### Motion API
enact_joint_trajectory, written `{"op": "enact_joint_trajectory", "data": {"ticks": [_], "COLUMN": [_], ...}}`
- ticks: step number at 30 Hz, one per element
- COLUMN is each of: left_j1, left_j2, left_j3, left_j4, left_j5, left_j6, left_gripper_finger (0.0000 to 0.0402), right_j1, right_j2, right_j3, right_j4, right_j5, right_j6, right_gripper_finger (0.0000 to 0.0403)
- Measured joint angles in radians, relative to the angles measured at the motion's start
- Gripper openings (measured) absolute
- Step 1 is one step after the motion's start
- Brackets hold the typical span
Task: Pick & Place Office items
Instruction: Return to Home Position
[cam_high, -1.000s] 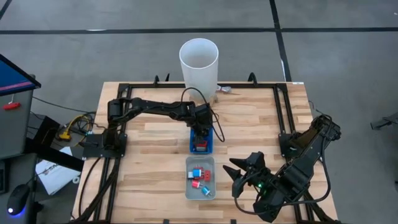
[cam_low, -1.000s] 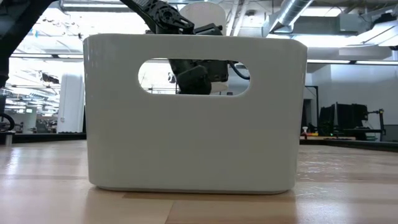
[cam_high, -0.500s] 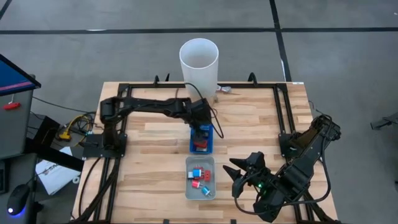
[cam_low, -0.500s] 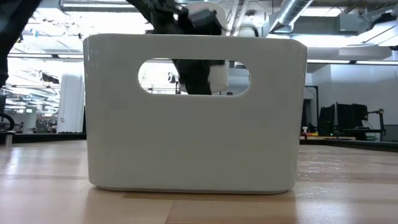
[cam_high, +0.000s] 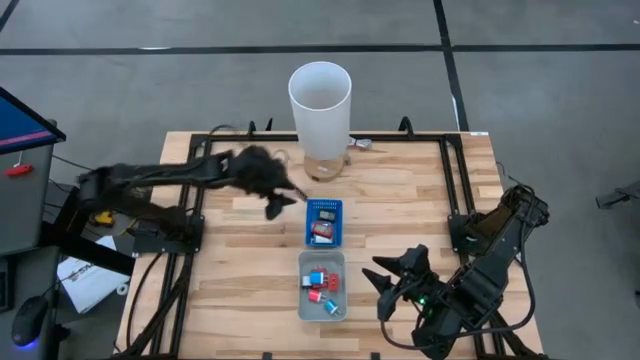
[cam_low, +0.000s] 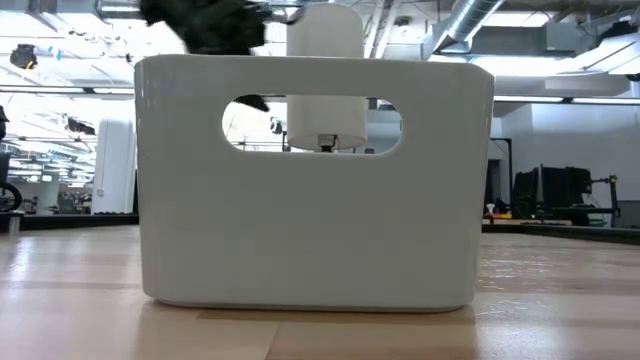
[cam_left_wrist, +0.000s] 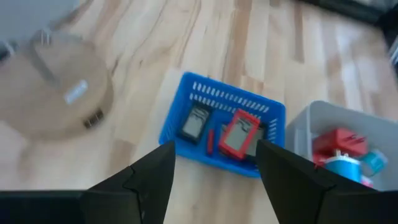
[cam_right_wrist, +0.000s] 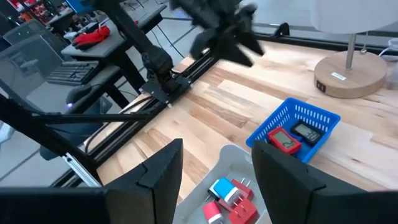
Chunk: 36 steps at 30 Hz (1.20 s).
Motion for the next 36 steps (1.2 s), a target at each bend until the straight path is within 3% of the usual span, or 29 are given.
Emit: {"op": "enact_joint_trajectory", "data": {"ticks": [3,8,10,13,18,27,36], "left_j1": [-0.022,-0.12,-0.149,-0.146,-0.13,-0.125,-0.127], "left_j2": [-0.137,-0.248,-0.231,-0.231,-0.364,-0.796,-1.129], "left_j3": [-0.199,-0.503,-0.579,-0.619,-0.663,-0.887,-0.919], "left_j4": [0.137,0.608,0.8,0.947,0.931,0.838,0.49], "left_j5": [-0.009,-0.034,-0.064,-0.087,-0.087,-0.093,-0.093], "left_j6": [-0.123,-0.233,-0.231,-0.214,-0.173,-0.252,-0.211], "left_gripper_finger": [0.0221,0.0213,0.0209,0.0206,0.0198,0.0194,0.0173], "right_j1": [0.001,0.001,0.0,0.0,0.0,0.0,0.0], "right_j2": [0.0,0.0,0.0,0.0,0.0,-0.001,-0.073], "right_j3": [0.0,0.0,0.0,0.0,0.0,0.0,0.0], "right_j4": [-0.012,-0.036,-0.045,-0.059,-0.065,-0.065,-0.069], "right_j5": [-0.001,-0.002,-0.002,-0.002,-0.009,-0.034,-0.054], "right_j6": [0.0,0.023,0.039,0.064,0.087,0.101,0.065], "right_gripper_finger": [0.0185,0.0185,0.0185,0.0185,0.0185,0.0185,0.0185]}}
